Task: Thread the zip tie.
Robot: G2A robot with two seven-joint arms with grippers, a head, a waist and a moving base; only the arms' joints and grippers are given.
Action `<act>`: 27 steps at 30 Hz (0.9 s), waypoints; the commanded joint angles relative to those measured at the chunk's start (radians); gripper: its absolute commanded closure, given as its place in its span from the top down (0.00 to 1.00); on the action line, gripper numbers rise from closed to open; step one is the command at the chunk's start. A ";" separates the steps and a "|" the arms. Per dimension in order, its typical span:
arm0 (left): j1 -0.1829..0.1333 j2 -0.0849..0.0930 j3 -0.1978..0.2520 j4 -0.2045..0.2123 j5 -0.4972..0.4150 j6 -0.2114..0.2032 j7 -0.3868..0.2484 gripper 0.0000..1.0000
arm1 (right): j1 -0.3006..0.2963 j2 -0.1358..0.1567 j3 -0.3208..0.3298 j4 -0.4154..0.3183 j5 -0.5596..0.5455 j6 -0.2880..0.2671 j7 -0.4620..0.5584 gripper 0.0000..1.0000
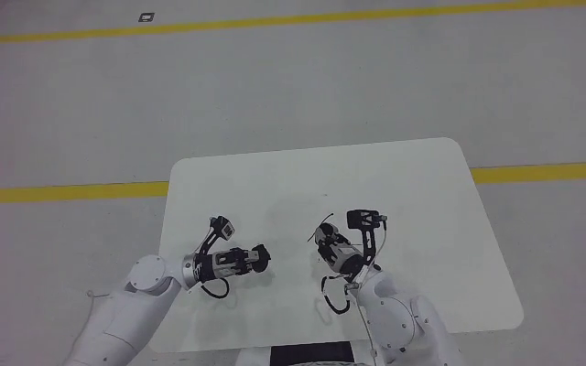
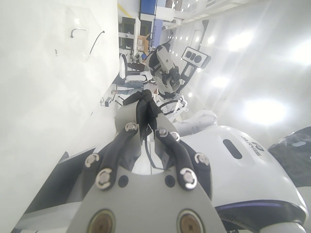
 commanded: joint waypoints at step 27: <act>-0.046 -0.025 0.073 -0.002 0.033 0.000 0.126 0.00 | 0.046 0.009 -0.164 0.004 -0.144 0.029 -0.085 0.00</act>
